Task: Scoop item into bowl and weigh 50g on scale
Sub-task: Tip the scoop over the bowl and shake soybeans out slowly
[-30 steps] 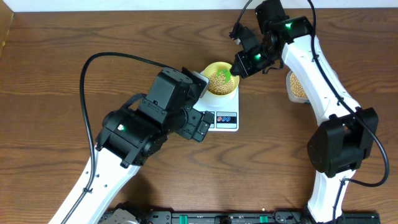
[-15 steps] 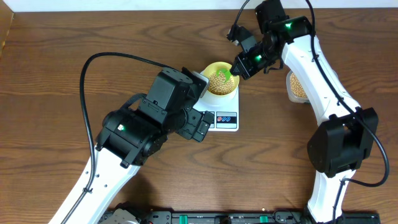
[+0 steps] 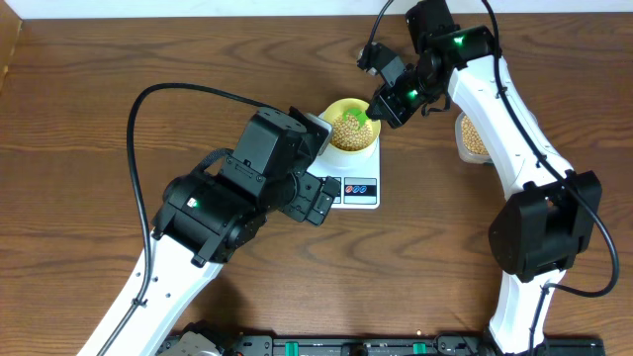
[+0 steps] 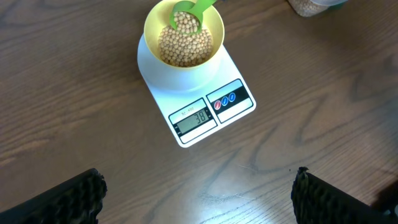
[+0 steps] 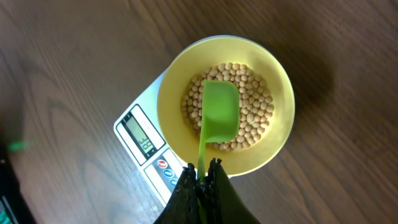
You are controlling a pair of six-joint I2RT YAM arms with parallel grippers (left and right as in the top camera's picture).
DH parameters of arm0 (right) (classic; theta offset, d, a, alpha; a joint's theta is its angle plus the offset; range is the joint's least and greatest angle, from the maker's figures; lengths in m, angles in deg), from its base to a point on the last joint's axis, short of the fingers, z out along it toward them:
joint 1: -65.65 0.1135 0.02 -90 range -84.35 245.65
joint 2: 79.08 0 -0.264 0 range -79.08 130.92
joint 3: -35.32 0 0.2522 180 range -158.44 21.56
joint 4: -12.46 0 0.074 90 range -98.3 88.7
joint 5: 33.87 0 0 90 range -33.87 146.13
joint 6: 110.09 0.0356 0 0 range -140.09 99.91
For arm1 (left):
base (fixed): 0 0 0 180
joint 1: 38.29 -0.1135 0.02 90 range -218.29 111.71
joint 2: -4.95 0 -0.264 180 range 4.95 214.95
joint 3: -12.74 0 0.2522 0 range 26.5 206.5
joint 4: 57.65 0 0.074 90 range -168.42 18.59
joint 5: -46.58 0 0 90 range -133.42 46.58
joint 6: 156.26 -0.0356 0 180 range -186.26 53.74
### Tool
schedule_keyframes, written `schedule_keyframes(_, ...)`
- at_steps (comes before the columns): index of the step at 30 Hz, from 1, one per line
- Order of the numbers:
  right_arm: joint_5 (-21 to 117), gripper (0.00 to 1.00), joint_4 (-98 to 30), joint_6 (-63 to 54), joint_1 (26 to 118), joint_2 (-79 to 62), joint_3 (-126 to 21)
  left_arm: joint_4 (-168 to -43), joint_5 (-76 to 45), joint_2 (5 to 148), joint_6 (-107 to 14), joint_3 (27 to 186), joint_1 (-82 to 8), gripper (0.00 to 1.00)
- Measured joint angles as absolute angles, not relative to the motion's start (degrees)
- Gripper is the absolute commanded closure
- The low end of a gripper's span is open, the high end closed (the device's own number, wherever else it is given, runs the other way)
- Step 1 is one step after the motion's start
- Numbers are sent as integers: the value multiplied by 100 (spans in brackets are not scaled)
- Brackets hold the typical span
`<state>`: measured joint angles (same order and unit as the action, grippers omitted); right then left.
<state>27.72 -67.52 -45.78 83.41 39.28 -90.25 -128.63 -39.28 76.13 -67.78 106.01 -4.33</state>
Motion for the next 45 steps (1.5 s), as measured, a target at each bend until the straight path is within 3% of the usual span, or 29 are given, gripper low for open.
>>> schedule_keyframes(18, 3185, 99, -6507, -5267, 8349, 3928, -9030, -12863, -3928, 7613, -6778, 10599, -433, 2)
schedule_keyframes(45, 3258, 99, -6490, -5306, 8529, 3928, -9078, -12863, -3930, 7613, -6778, 10599, -433, 2)
